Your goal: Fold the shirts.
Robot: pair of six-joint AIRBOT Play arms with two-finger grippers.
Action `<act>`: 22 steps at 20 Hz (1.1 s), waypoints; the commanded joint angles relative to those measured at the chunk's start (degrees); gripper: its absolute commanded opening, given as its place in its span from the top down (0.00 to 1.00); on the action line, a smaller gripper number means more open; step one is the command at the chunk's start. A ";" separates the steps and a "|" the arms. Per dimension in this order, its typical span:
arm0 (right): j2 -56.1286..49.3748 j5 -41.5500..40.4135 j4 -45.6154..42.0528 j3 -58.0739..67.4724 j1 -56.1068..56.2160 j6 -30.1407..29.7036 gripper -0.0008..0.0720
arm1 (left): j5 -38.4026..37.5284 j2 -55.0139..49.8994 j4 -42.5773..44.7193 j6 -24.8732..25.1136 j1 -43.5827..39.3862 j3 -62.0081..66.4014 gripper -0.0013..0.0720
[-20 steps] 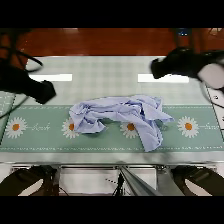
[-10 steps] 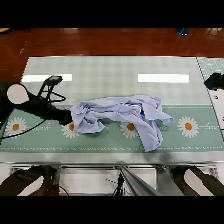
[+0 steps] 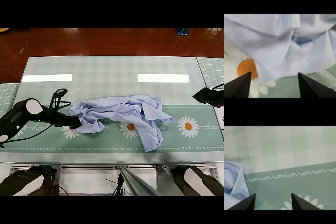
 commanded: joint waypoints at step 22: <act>-0.48 9.46 17.86 -24.57 14.78 -9.92 0.27 | 2.14 2.32 -6.29 5.49 1.11 3.34 0.95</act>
